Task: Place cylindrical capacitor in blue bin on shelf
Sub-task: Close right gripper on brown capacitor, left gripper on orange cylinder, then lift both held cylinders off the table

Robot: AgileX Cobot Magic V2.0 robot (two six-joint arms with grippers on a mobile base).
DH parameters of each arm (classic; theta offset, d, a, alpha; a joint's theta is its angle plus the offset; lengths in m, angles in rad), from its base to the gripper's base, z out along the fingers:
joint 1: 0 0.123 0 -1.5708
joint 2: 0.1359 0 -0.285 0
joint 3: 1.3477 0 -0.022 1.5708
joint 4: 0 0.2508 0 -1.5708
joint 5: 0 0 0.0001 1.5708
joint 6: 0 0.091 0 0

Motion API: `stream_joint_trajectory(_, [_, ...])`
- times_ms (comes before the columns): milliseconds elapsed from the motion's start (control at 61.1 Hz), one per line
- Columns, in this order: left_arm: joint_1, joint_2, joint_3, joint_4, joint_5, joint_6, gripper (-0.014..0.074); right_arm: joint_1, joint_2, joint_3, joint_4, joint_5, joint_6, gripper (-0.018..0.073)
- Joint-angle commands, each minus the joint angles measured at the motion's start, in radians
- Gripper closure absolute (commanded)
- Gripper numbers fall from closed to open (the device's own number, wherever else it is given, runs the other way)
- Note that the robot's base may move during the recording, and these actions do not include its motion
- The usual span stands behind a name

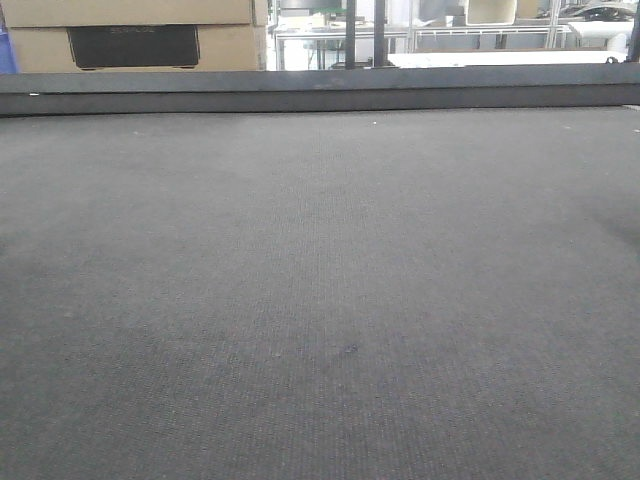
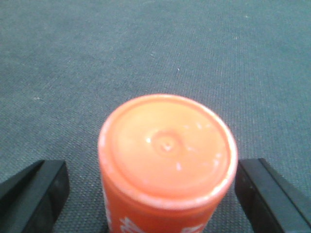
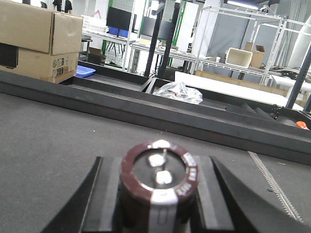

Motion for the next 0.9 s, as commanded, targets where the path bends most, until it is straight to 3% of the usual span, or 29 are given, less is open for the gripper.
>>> stream_joint_trajectory(0, [0.005,0.002,-0.004,-0.008,-0.022,0.002,0.008,-0.006,-0.009,0.003,0.003,-0.014,-0.001,0.0657])
stream_joint_trajectory(49, [0.005,0.002,-0.004,-0.008,-0.022,0.002,0.0166,-0.006,-0.009,0.003,0.003,-0.009,-0.001,0.0657])
stream_joint_trajectory(164, [0.005,0.0,-0.004,-0.008,-0.02,0.002,0.0469,-0.006,-0.009,0.003,0.003,0.021,-0.001,0.0657])
stream_joint_trajectory(295, [0.005,-0.035,-0.004,0.0,0.002,0.002,0.0709,-0.006,-0.009,0.003,0.003,0.108,-0.001,0.0657])
stream_joint_trajectory(376, [0.005,-0.085,-0.004,0.035,0.031,0.002,0.0707,-0.006,-0.009,0.0,0.041,0.172,0.001,0.0657])
stream_joint_trajectory(491, [0.005,-0.193,-0.022,0.12,0.164,0.002,0.0707,-0.006,-0.009,-0.032,0.157,0.328,0.001,0.0657])
stream_joint_trajectory(671, [0.005,-0.376,-0.119,0.163,0.523,0.002,0.0707,-0.006,-0.009,-0.155,0.169,0.617,0.001,0.0657])
stream_joint_trajectory(884, [0.005,-0.516,-0.272,0.183,0.885,0.002,0.0707,-0.006,-0.009,-0.272,0.169,0.784,0.001,0.0657])
